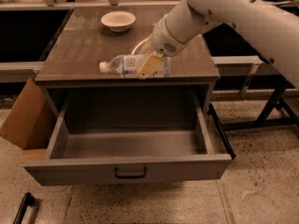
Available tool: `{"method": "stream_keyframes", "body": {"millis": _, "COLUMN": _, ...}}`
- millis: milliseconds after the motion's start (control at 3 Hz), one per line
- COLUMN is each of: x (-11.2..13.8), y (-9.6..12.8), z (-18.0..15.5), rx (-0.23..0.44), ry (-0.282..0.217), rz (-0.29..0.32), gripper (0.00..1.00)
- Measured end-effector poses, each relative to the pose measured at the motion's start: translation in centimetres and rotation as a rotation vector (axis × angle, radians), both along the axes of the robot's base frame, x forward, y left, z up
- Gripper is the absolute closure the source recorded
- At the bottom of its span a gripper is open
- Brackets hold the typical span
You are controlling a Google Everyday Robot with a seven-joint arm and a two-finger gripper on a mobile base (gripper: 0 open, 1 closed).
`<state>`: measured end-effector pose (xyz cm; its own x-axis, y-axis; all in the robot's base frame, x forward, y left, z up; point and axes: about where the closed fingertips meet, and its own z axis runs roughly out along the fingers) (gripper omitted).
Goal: Place blue plastic bottle into top drawer
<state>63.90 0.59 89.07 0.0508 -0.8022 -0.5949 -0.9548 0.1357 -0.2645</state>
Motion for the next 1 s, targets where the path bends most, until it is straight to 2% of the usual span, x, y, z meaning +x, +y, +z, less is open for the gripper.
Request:
{"method": "stream_keyframes", "body": {"millis": 333, "x": -3.0, "y": 0.0, "z": -3.2, "rx": -0.005, "ry": 0.052, "rz": -0.047, "gripper": 1.00}}
{"method": "stream_keyframes", "body": {"millis": 667, "x": -5.9, "y": 0.8, "z": -8.4, "rx": 0.005, "ry": 0.154, "rz": -0.088, "gripper": 1.00}}
{"method": "stream_keyframes", "body": {"millis": 1000, "x": -7.1, "y": 1.4, "z": -11.2, "rx": 0.004, "ry": 0.207, "rz": -0.083, "gripper": 1.00}}
